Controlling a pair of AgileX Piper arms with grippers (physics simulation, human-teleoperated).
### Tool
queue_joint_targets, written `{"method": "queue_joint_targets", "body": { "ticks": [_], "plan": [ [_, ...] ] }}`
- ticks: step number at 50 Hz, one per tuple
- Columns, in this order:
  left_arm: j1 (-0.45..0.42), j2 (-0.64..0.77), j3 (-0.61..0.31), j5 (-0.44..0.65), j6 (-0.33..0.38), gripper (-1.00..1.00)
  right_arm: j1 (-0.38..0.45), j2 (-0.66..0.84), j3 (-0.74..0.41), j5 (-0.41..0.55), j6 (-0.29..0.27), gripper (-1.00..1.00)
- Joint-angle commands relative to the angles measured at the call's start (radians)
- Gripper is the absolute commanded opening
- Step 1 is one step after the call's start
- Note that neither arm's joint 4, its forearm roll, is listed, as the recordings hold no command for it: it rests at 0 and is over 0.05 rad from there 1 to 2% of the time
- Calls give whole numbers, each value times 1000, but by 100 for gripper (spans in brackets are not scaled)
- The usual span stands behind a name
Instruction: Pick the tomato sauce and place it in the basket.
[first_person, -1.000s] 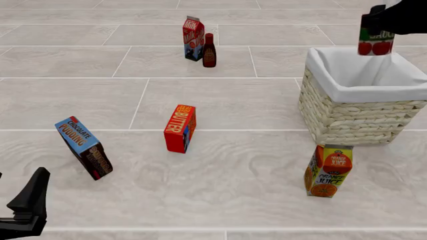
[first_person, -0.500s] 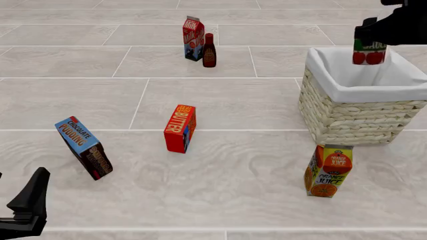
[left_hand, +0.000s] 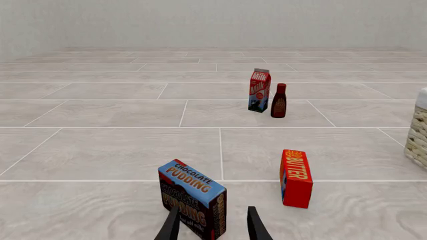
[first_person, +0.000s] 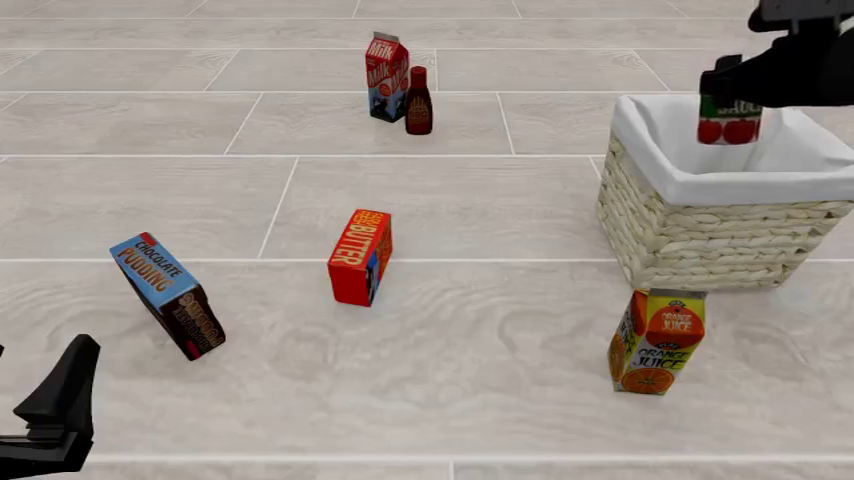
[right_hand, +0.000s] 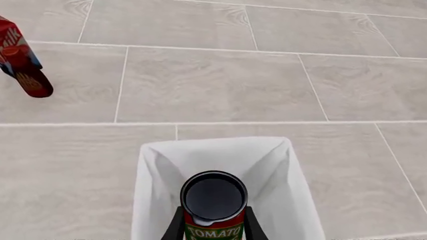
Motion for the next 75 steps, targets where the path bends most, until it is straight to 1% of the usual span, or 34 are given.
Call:
{"method": "queue_joint_targets", "body": {
  "ticks": [1, 26, 75],
  "plan": [
    [0, 0, 0, 0, 0, 100, -4, 18, 11, -19, 17, -100],
    [0, 0, 0, 0, 0, 100, -12, 60, 28, -50, 19, -100],
    [0, 0, 0, 0, 0, 100, -24, 195, -45, -69, 26, -100]
  ]
}}
